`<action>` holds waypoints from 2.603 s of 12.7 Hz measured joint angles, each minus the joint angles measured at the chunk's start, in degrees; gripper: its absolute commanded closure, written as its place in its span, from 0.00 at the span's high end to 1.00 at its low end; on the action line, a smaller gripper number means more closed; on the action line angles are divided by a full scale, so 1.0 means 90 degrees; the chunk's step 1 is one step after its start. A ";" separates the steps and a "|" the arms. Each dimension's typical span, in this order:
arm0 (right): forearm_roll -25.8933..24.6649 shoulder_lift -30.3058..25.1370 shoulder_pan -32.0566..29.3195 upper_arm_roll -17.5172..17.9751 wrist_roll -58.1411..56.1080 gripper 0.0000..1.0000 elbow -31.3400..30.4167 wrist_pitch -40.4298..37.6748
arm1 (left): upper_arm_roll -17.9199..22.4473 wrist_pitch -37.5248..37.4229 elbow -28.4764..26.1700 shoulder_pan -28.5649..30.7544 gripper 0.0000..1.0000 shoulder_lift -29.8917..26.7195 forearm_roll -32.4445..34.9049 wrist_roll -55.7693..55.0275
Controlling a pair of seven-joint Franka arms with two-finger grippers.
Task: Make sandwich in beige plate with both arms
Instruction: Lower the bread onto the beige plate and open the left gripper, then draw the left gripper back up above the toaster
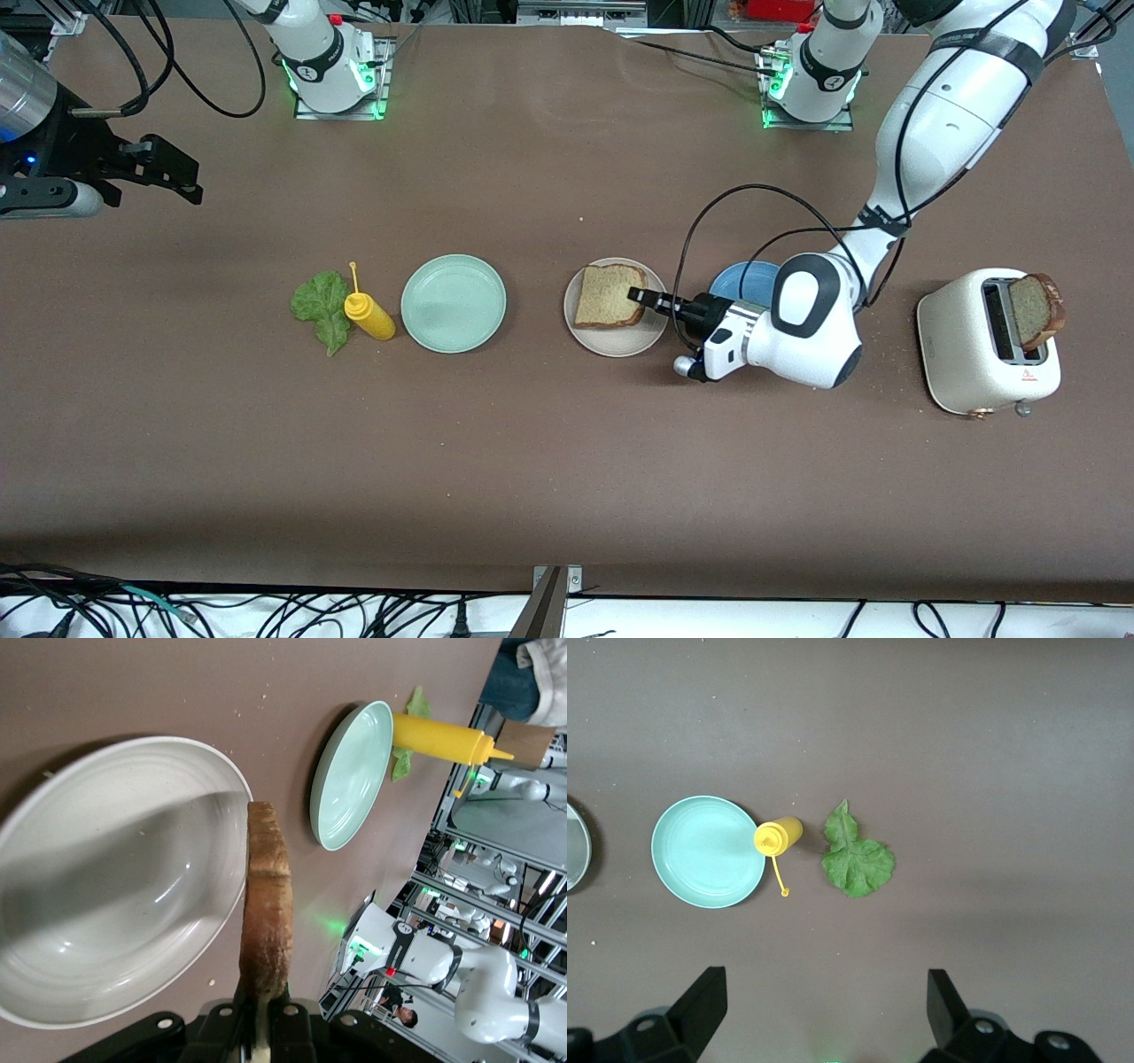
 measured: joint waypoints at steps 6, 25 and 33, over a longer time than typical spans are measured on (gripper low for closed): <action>-0.0001 0.0000 -0.0001 -0.0005 -0.0002 1.00 0.0000 0.0001 | 0.0008 0.0446 -0.0354 -0.0101 1.00 0.0120 0.0000 0.0646; -0.0001 0.0000 -0.0001 -0.0011 -0.0010 1.00 0.0002 -0.0008 | -0.0019 -0.0411 -0.0249 0.1031 1.00 -0.1969 0.3825 -0.0295; -0.0001 -0.0035 0.0000 -0.0010 -0.0015 1.00 0.0011 -0.0008 | -0.0555 -0.0679 -0.0178 0.0778 1.00 -0.3399 0.6319 -0.2642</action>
